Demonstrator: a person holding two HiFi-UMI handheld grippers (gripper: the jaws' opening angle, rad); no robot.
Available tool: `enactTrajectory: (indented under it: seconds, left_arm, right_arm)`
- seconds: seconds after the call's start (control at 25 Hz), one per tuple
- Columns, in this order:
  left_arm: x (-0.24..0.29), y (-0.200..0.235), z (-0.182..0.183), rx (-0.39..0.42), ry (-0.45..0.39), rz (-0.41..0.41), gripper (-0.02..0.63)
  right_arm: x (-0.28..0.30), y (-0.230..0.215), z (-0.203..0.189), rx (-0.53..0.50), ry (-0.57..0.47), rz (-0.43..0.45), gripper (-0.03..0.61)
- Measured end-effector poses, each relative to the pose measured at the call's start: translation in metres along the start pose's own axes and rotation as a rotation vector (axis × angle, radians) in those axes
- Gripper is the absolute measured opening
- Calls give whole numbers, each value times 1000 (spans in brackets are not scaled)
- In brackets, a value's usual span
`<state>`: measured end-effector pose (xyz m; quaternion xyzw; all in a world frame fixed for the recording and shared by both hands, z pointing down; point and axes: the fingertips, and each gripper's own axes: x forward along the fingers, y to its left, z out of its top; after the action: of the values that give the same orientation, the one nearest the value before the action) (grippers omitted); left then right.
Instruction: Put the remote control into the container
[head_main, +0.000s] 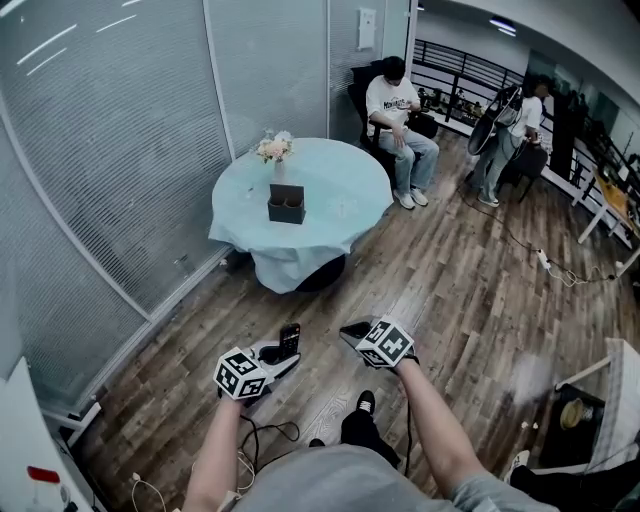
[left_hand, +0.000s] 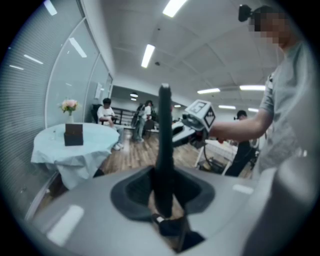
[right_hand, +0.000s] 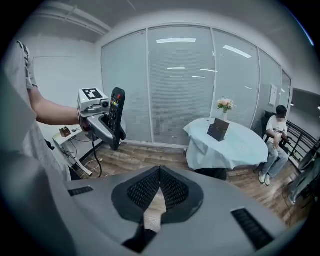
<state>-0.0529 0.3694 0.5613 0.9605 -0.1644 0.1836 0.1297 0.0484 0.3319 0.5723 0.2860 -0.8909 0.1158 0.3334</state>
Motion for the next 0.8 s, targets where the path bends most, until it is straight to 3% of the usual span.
enactTrajectory:
  seconds: [0.4,0.8]
  left_arm:
    - [12,14,11,-9,-2,6,91]
    - [55,56,39,-39,-10,17,91]
  right_arm:
    - [0,-21,11,-15,-52,6,18]
    - [17,-83,12,-45,-34,29,18]
